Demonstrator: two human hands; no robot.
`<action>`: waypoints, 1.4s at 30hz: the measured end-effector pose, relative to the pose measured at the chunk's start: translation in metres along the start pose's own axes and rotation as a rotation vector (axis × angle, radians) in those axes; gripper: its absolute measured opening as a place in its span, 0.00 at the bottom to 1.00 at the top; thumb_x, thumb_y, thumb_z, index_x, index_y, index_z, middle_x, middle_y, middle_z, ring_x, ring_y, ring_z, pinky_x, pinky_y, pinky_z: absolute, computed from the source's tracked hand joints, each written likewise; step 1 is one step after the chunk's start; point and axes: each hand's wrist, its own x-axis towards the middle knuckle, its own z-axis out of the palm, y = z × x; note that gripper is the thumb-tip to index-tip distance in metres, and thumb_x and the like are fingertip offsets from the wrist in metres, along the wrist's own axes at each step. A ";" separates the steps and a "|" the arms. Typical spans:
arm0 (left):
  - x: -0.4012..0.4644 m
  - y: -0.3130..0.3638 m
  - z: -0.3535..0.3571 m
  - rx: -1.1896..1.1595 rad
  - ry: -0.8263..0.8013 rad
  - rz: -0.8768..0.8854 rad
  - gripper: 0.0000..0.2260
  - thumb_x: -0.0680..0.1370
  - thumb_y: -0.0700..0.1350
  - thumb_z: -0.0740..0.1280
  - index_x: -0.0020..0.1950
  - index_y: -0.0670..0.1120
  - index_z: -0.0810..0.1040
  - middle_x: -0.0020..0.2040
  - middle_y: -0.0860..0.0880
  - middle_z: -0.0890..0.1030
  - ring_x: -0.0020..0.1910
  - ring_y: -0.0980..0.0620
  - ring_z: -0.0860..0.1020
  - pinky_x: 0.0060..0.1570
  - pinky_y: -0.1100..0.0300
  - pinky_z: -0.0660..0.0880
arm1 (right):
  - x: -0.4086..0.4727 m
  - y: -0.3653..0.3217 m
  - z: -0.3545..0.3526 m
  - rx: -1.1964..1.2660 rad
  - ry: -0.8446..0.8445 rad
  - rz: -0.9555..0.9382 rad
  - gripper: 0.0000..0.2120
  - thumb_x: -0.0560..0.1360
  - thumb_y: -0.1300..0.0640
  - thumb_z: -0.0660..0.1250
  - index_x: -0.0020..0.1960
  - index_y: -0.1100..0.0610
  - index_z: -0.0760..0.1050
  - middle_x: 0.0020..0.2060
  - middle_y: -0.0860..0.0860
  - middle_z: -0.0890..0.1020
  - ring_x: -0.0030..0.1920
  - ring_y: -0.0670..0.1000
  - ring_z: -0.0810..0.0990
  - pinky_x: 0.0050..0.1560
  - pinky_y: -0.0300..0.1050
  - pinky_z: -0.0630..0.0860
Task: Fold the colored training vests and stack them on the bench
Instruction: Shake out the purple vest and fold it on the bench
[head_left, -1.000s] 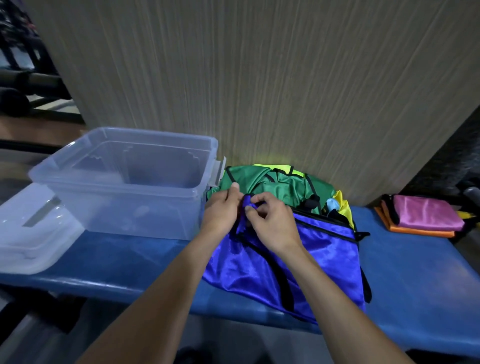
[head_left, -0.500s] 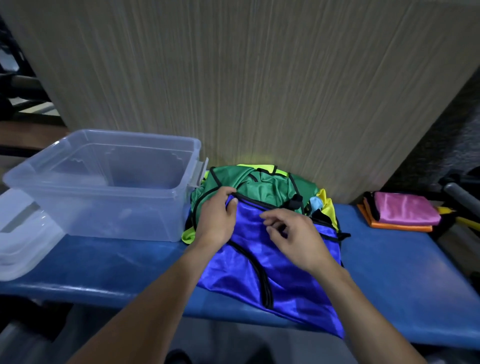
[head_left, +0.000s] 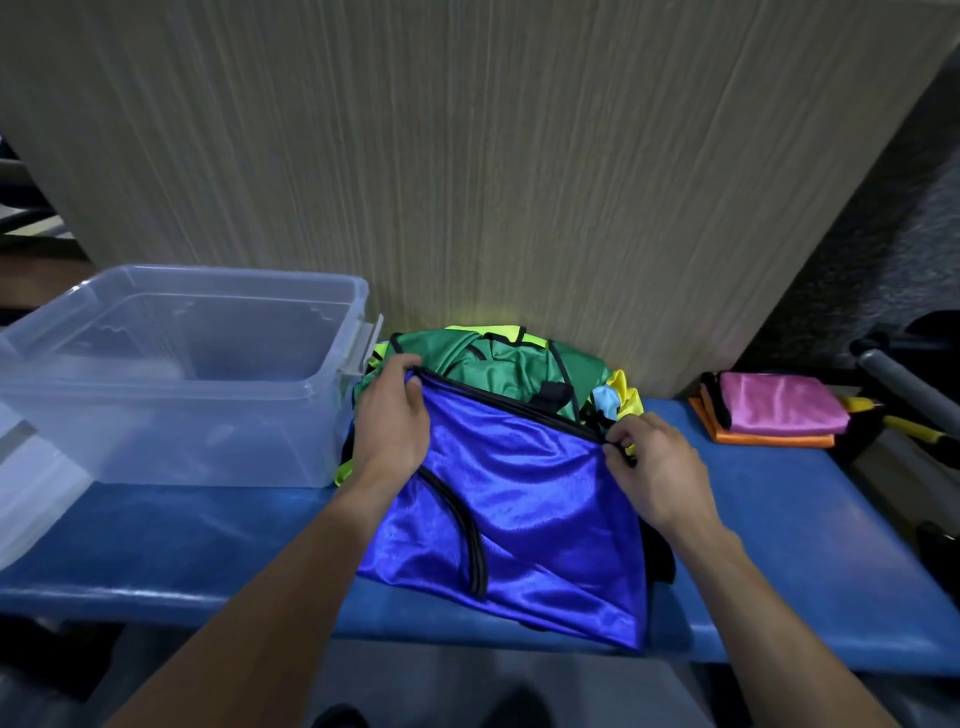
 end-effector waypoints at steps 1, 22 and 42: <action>0.000 -0.001 0.001 0.003 -0.004 -0.005 0.13 0.85 0.42 0.58 0.68 0.48 0.74 0.51 0.42 0.82 0.54 0.41 0.79 0.55 0.52 0.72 | 0.001 0.003 0.001 0.021 -0.016 0.001 0.02 0.76 0.56 0.70 0.48 0.51 0.78 0.46 0.49 0.80 0.48 0.54 0.78 0.43 0.52 0.77; 0.007 -0.017 0.010 0.197 -0.091 0.062 0.16 0.86 0.42 0.56 0.74 0.45 0.73 0.64 0.40 0.78 0.63 0.40 0.75 0.62 0.51 0.71 | 0.025 0.031 0.015 0.416 -0.119 0.114 0.17 0.81 0.36 0.55 0.46 0.43 0.76 0.43 0.39 0.81 0.53 0.53 0.78 0.59 0.63 0.73; -0.087 0.025 0.002 0.396 -0.638 0.895 0.13 0.80 0.59 0.66 0.62 0.58 0.78 0.60 0.58 0.71 0.61 0.54 0.66 0.64 0.53 0.65 | -0.022 0.010 -0.004 0.606 -0.299 0.694 0.22 0.75 0.39 0.72 0.46 0.60 0.78 0.37 0.56 0.79 0.36 0.54 0.77 0.32 0.46 0.72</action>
